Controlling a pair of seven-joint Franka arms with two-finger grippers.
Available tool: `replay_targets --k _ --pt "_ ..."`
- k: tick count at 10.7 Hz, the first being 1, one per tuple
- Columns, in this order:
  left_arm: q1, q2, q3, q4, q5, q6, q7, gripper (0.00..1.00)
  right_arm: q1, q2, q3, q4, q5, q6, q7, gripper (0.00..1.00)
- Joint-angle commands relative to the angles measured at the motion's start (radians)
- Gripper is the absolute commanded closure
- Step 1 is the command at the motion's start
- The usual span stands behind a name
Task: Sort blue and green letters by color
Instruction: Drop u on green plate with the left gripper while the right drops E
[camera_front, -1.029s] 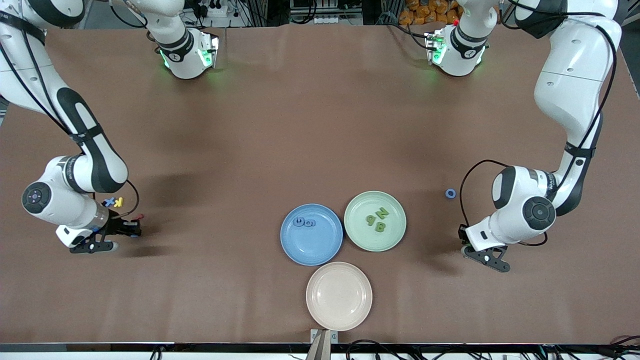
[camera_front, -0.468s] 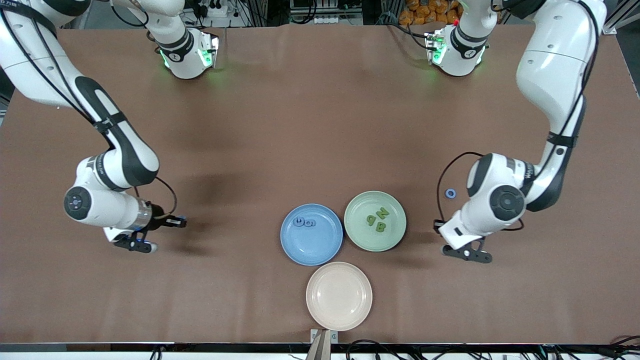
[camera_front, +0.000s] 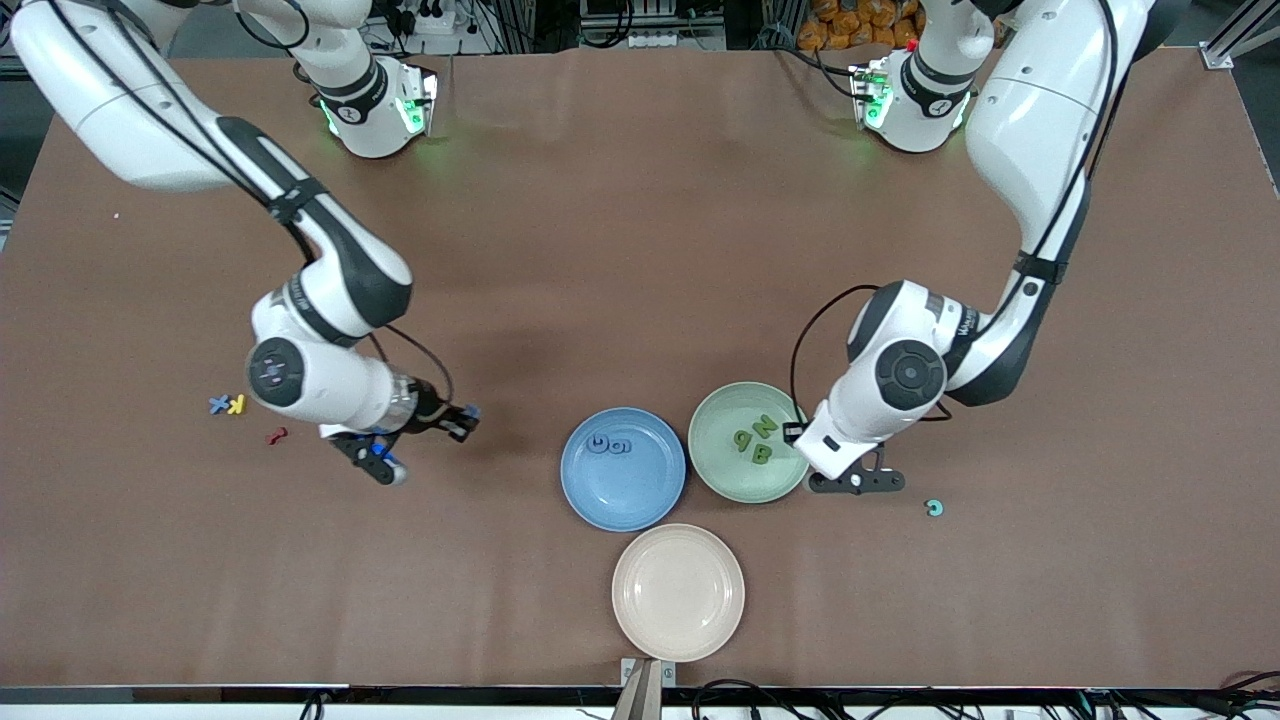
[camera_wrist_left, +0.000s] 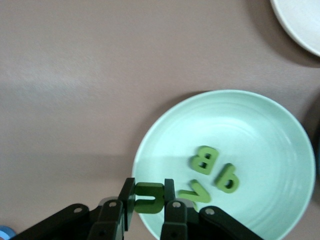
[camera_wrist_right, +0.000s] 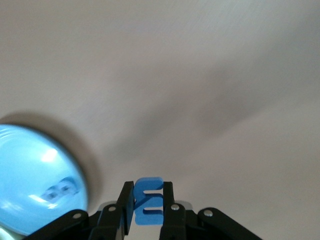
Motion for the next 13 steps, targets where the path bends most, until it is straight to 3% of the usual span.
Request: replay_targets --k 1,2,6,9,10,11,13 --pt "-0.034 -0.024 0.018 -0.005 -0.036 -0.017 -0.093 0.17 0.129 -0.007 -0.004 0.057 -0.006 0.087 0.302 1.00" --pt "-0.036 -0.027 0.018 -0.005 -0.027 -0.017 -0.092 0.00 0.160 -0.007 -0.008 0.057 -0.009 0.157 0.373 1.00" --pt "-0.011 -0.061 0.018 -0.019 -0.014 -0.017 -0.044 0.00 0.264 -0.010 -0.017 0.120 -0.022 0.302 0.554 1.00" --pt "0.064 -0.076 0.018 -0.044 -0.013 -0.025 0.086 0.00 0.406 -0.010 -0.150 0.211 -0.066 0.304 0.611 1.00" --pt "0.094 -0.074 0.018 -0.045 -0.010 -0.025 0.152 0.00 0.441 -0.010 -0.188 0.235 -0.063 0.302 0.617 0.30" --pt "0.131 -0.074 0.020 -0.053 -0.010 -0.025 0.208 0.00 0.446 -0.010 -0.193 0.240 -0.065 0.302 0.622 0.00" --pt "0.200 -0.076 0.023 -0.057 0.059 -0.025 0.249 0.00 0.441 -0.008 -0.195 0.240 -0.065 0.299 0.619 0.00"
